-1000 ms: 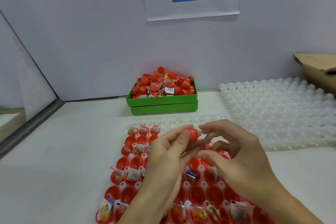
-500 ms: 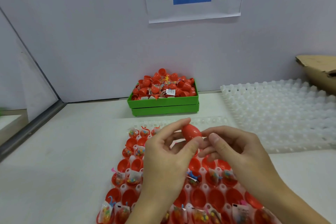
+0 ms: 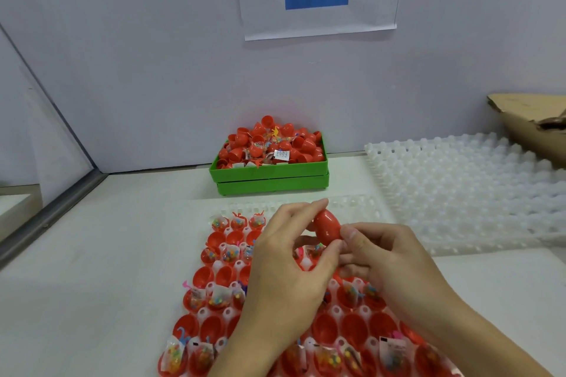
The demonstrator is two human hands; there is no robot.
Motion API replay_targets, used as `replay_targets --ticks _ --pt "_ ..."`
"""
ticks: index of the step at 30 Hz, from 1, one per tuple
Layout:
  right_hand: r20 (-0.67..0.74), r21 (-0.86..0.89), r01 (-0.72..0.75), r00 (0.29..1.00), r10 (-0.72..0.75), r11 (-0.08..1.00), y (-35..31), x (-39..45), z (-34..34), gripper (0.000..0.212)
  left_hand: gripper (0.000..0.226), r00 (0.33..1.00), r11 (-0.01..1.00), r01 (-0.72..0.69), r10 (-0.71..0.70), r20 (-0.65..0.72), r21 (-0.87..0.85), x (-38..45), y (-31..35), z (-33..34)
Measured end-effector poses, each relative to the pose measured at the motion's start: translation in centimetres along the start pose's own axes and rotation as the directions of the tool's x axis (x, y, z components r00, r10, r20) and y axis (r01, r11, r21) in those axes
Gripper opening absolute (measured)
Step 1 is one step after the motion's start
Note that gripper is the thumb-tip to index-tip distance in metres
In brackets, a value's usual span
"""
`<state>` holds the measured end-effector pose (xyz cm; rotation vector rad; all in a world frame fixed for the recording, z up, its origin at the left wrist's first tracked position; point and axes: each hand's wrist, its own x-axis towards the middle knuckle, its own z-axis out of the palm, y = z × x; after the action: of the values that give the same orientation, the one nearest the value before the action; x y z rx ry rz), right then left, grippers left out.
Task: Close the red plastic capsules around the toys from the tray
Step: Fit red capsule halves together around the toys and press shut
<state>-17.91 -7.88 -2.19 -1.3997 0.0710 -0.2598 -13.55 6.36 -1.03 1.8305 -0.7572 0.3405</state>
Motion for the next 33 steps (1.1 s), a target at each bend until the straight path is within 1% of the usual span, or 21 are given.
replay_targets --ticks 2,4,6,8,10,12,14,18,20,22,25,26,28,29,30,31,32,33 --pt "-0.001 0.026 -0.007 1.0 0.007 1.0 0.1 0.1 0.1 0.029 0.045 0.999 0.997 -0.016 0.013 0.036 0.074 0.4 0.1 0.0" --pt "-0.009 0.071 -0.02 1.0 0.021 0.997 0.0 0.1 0.1 0.029 0.047 0.991 0.973 -0.097 0.075 0.113 0.208 1.0 0.3 0.2" --pt "-0.008 0.078 -0.037 0.999 0.038 0.996 -0.2 0.2 -0.1 0.032 0.049 0.966 0.928 -0.201 0.134 0.22 0.314 1.7 0.5 0.5" --pt "-0.03 0.069 -0.041 0.999 0.043 0.997 -0.6 0.3 -0.4 0.034 0.055 0.93 0.895 -0.281 0.165 0.328 0.346 2.6 0.7 0.7" --pt "-0.091 0.085 -0.038 0.995 0.046 0.996 -1.2 0.6 -1.1 0.03 0.064 0.9 0.907 -0.291 0.151 0.409 0.304 3.6 1.0 0.7" --pt "-0.158 0.127 -0.055 0.985 0.075 0.99 -1.9 1.2 -2.0 0.024 0.067 0.902 0.929 -0.253 0.125 0.413 0.271 4.8 1.1 0.2" --pt "-0.229 0.162 -0.107 0.963 0.143 0.981 -2.6 2.0 -3.2 0.02 0.061 0.923 0.938 -0.212 0.1 0.373 0.274 6.1 1.0 -0.5" --pt "-0.256 0.173 -0.216 0.932 0.256 0.961 -4.0 3.9 -6.2 0.024 0.048 0.95 0.961 -0.15 0.075 0.302 0.232 7.7 0.2 -2.0" --pt "-0.313 0.212 -0.187 0.917 0.248 0.959 -4.7 5.4 -7.7 0.022 0.048 0.95 0.967 -0.148 0.08 0.301 0.21 8.1 -0.1 -2.6" --pt "-0.411 0.285 -0.11 0.883 0.225 0.952 -6.0 7.8 -9.9 0.022 0.052 0.954 0.973 -0.141 0.084 0.289 0.182 8.4 -0.3 -2.9" --pt "-0.552 0.326 0.002 0.812 0.189 0.945 -9.0 12.5 -13.8 0.018 0.048 0.966 0.979 -0.124 0.082 0.246 0.161 8.7 -0.6 -3.1" --pt "-0.614 0.337 0.062 0.771 0.169 0.939 -10.2 13.8 -15.1 0.017 0.047 0.969 0.979 -0.124 0.084 0.234 0.162 8.8 -0.8 -3.2" --pt "-0.742 0.352 0.217 0.657 0.131 0.911 -12.7 15.5 -17.6 0.017 0.043 0.973 0.98 -0.121 0.085 0.216 0.158 9.0 -1.0 -3.2" --pt "-0.783 0.337 0.282 0.614 0.1 0.898 -13.6 16.1 -18.8 0.016 0.04 0.975 0.982 -0.115 0.083 0.204 0.152 9.1 -1.0 -3.3" --pt "-0.816 0.313 0.327 0.573 0.076 0.892 -14.2 16.3 -19.9 0.018 0.035 0.979 0.983 -0.111 0.083 0.189 0.146 9.3 -0.9 -3.4" --pt "-0.828 0.33 0.351 0.553 0.091 0.876 -14.6 16.5 -20.9 0.022 0.03 0.982 0.983 -0.108 0.081 0.172 0.148 9.4 -0.9 -3.5" --pt "-0.834 0.345 0.355 0.54 0.111 0.869 -14.6 16.6 -21.8 0.03 0.026 0.984 0.982 -0.103 0.077 0.163 0.159 9.5 -0.9 -3.6" --pt "-0.837 0.32 0.325 0.538 0.105 0.89 -14.0 16.8 -22.3 0.039 0.024 0.984 0.979 -0.1 0.071 0.161 0.176 9.6 -0.9 -3.7"
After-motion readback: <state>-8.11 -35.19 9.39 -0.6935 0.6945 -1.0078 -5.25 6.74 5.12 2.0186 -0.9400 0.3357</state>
